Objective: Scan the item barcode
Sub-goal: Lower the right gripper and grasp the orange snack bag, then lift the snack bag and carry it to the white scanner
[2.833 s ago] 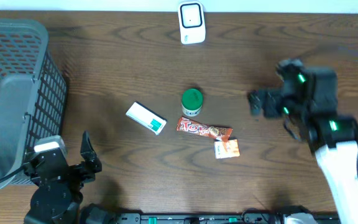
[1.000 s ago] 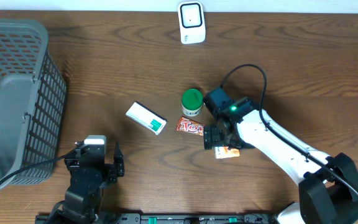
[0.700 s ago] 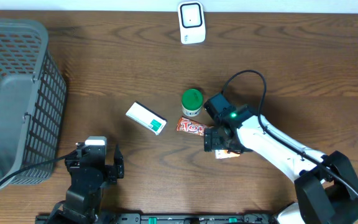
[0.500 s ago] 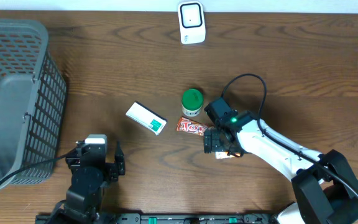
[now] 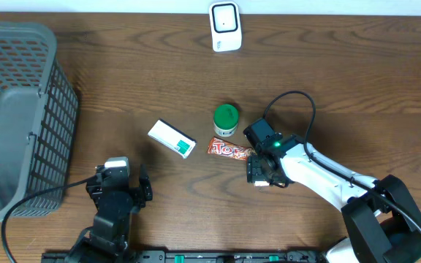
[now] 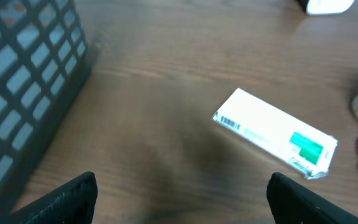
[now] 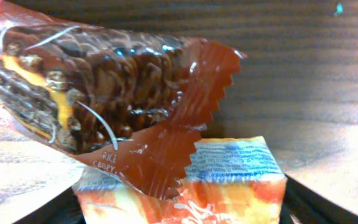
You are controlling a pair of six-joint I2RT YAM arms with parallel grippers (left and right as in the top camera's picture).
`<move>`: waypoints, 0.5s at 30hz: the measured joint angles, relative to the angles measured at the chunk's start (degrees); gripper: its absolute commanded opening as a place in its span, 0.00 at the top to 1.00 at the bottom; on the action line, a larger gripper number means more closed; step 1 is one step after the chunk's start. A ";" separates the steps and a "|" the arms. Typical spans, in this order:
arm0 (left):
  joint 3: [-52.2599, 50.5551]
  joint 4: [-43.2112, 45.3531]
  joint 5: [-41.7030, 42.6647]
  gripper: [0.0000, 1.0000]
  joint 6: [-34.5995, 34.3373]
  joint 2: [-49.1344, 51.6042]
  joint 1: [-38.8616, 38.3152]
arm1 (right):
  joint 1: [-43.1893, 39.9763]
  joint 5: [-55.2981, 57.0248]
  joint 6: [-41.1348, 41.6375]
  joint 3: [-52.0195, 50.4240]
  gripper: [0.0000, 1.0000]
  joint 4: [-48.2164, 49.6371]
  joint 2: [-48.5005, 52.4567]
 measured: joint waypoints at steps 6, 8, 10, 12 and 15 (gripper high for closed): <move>-0.92 -0.15 -0.85 0.12 -1.29 0.00 0.00 | 0.00 0.02 -0.31 0.00 0.38 0.00 0.00; -0.92 -0.61 -1.09 0.13 -1.36 0.00 0.00 | 0.00 -0.04 -0.42 0.02 0.38 -0.28 0.00; -0.92 -1.55 -1.46 0.13 -1.38 0.00 0.00 | 0.00 -0.61 -0.46 0.52 0.38 -1.86 0.00; -0.92 -2.08 -1.55 0.12 -1.40 0.00 0.00 | 0.00 -1.64 -0.46 1.40 0.38 -3.89 0.00; -0.92 -2.16 -1.68 0.13 -1.51 0.00 0.00 | 0.00 -3.98 -0.46 4.83 0.38 -7.93 0.07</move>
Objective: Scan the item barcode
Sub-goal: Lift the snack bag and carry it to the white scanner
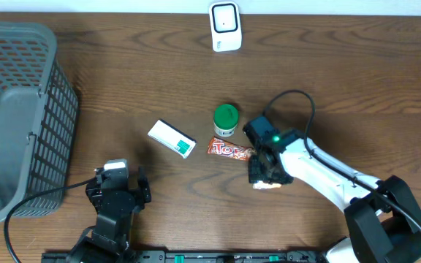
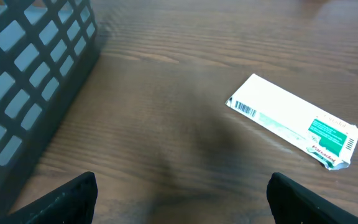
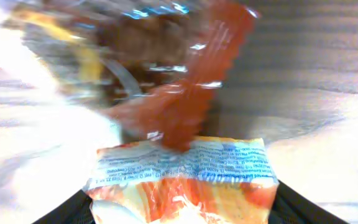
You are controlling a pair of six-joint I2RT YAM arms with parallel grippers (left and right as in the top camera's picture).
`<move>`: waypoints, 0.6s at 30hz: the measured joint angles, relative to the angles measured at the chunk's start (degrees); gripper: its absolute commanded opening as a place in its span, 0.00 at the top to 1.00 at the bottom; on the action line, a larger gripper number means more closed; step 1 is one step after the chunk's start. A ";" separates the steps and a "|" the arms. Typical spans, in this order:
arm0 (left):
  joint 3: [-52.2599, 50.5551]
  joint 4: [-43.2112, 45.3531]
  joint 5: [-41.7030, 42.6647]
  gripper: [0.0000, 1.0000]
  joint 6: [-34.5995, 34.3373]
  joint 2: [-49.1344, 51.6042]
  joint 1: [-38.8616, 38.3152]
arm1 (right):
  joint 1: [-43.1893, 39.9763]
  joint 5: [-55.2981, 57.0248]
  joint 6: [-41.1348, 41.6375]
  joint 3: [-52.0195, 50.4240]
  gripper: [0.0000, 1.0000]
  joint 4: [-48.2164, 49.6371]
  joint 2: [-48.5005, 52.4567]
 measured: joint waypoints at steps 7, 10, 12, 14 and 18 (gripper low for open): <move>0.00 -0.11 -0.22 0.13 0.00 0.00 0.00 | 0.00 -5.68 0.00 13.18 0.37 -11.61 0.04; 0.00 -0.13 -0.22 0.13 0.00 0.00 0.00 | -0.09 -9.05 -0.04 17.33 0.39 -15.08 0.04; 0.00 -0.13 -0.22 0.13 0.00 0.00 0.00 | -0.35 -12.55 -0.11 18.82 0.39 -15.58 0.02; 0.00 -0.13 -0.22 0.13 0.00 0.00 0.00 | -0.81 -17.05 -0.44 19.50 0.39 -15.56 0.04; 0.00 -0.13 -0.22 0.13 0.00 0.00 0.00 | -2.36 -25.55 -0.92 19.54 0.35 -17.22 0.04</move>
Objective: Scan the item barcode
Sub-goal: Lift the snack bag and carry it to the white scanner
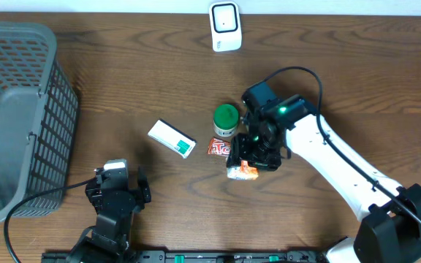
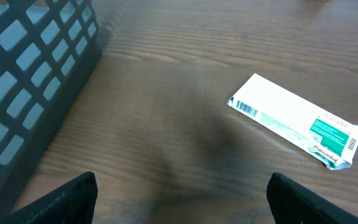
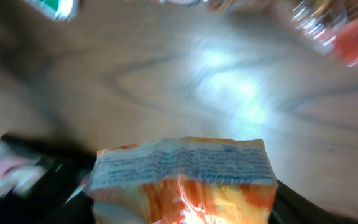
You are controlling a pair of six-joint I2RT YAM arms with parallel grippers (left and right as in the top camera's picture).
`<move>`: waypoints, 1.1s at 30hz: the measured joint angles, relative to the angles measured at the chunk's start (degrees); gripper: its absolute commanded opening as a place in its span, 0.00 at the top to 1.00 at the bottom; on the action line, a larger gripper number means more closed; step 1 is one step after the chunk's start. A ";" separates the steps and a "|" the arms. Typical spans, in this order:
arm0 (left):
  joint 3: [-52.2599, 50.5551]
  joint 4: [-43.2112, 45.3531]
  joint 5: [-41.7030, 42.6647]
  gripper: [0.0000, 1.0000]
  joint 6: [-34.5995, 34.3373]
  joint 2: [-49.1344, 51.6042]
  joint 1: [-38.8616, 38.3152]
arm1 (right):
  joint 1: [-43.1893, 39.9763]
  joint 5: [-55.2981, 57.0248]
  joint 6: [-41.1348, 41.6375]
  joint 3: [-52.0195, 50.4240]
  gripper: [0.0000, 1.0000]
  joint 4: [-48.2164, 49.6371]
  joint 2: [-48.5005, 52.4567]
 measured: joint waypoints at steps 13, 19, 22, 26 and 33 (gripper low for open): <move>0.00 0.00 0.00 0.13 0.00 0.00 0.00 | -9.79 -16.70 -1.90 0.00 0.36 -2.23 0.02; 0.00 0.00 0.00 0.12 0.00 0.00 0.00 | -11.54 -19.69 -2.14 0.00 0.38 1.01 1.22; 0.00 -0.02 0.00 0.13 0.00 0.00 0.00 | -11.52 -20.33 -2.54 -0.02 0.38 7.26 1.55; 0.00 -0.02 0.00 0.13 0.00 0.00 0.00 | -11.61 -20.81 -2.27 0.07 0.37 16.61 1.55; 0.00 -0.02 -0.02 0.13 0.00 0.00 0.00 | -11.85 -20.35 -0.31 1.16 0.39 39.52 1.66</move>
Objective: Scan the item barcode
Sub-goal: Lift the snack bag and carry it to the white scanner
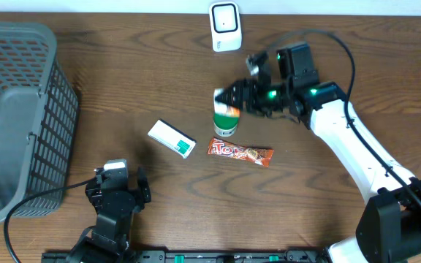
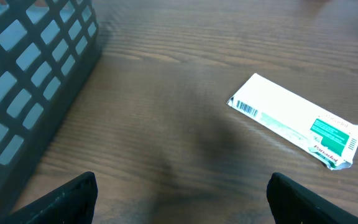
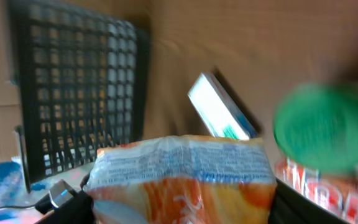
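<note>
An orange and white snack packet [image 3: 182,177] fills the bottom of the right wrist view, with my right gripper [image 3: 179,202] shut on it. In the overhead view that gripper [image 1: 238,97] holds the packet [image 1: 225,98] in the air above the green-capped jar [image 1: 226,124], pointing left. The white scanner [image 1: 225,27] stands at the table's far edge, a short way beyond it. My left gripper [image 2: 179,202] is open and empty near the front edge, its fingers [image 2: 67,199] low over bare wood.
A white and green box [image 1: 172,138] lies left of the jar, also in the left wrist view [image 2: 294,121]. A red chocolate bar [image 1: 241,153] lies in front of the jar. A grey basket [image 1: 20,117] stands at the left.
My right gripper has moved with the packet from low beside the chocolate bar to high above the green-capped jar, closer to the scanner. The left arm has not moved.
My right gripper was shut on the packet on the table just right of the chocolate bar. It then held it a little lower right, then left over the bar, and now it holds it raised above the jar.
</note>
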You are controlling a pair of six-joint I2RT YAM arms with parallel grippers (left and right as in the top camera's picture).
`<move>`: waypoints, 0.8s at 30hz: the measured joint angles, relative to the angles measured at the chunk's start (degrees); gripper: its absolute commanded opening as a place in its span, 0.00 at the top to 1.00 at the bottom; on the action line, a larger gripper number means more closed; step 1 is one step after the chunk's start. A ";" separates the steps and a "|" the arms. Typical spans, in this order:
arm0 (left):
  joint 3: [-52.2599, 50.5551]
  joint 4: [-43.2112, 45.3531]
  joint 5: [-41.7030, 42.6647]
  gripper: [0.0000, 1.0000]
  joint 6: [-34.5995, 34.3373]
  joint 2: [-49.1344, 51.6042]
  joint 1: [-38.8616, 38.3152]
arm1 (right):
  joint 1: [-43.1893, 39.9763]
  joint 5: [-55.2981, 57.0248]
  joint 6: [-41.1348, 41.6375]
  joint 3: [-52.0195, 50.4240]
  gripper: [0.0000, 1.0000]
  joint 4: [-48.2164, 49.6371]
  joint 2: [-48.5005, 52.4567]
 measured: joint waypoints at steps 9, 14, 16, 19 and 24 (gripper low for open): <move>0.00 0.00 0.02 0.13 0.00 0.00 0.00 | -2.08 10.01 0.87 0.52 0.41 24.90 3.21; 0.00 -0.02 0.02 0.13 0.00 0.00 0.00 | -1.97 18.53 -0.87 0.70 0.41 36.39 8.66; 0.00 -0.02 0.02 0.13 0.00 0.00 0.00 | -1.95 21.79 -2.19 0.98 0.41 41.07 11.82; 0.00 0.00 0.02 0.12 0.00 0.00 0.00 | -1.95 26.16 -3.72 3.26 0.41 44.22 16.83; 0.00 -0.04 0.02 0.13 0.00 0.00 0.00 | -1.90 30.47 -7.78 13.75 0.38 44.33 26.51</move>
